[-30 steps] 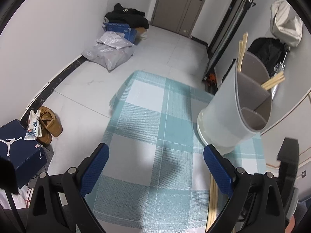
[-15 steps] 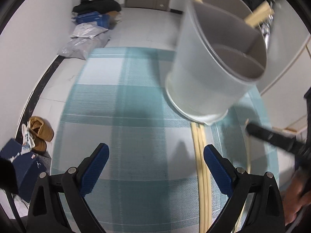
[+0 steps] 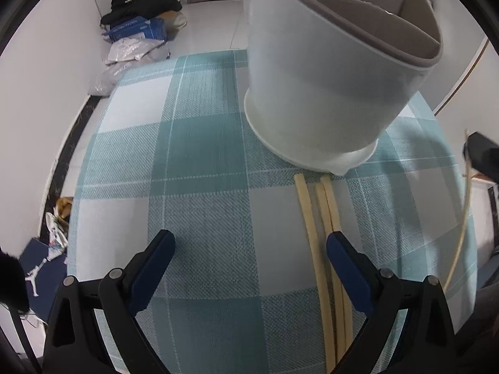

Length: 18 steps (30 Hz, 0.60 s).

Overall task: Organize utensils
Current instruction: 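Lift the chopstick with the right gripper toward the holder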

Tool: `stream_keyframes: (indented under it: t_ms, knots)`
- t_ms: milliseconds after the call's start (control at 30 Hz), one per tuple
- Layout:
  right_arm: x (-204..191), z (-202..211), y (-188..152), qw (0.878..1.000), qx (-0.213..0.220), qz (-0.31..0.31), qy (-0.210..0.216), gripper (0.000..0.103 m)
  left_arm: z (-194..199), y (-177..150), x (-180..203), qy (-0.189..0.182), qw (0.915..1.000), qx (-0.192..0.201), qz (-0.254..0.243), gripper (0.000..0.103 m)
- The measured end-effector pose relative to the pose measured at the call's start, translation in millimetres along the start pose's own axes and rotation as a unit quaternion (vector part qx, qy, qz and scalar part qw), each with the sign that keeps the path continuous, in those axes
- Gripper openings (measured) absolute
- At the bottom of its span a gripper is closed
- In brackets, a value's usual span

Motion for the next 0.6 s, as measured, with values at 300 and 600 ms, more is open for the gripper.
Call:
stream_keyframes:
  t_ms: [300, 600]
  knots:
    - [11.9, -2.4, 0.1, 1.0, -0.001, -0.008, -0.01, 0.004, -2.1, 3.4, -9.5, 0.001, 0.9992, -0.007, 0.039, 0.09]
    - [9.5, -3.4, -0.2, 1.0, 0.002, 0.007, -0.022, 0.004, -7.9, 22.4, -5.4, 0.01, 0.9983, 0.014, 0.056, 0.05]
Point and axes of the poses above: each gripper's, at about its wrist camera, not at the fingertips, and z roughly against the way its jaws point, x to its right, y to its top, the point moved 8 cm from there along -z, roughly the way its jaws point, and after that the axes turned 4 degrees about -x, right-handed, at the moved point
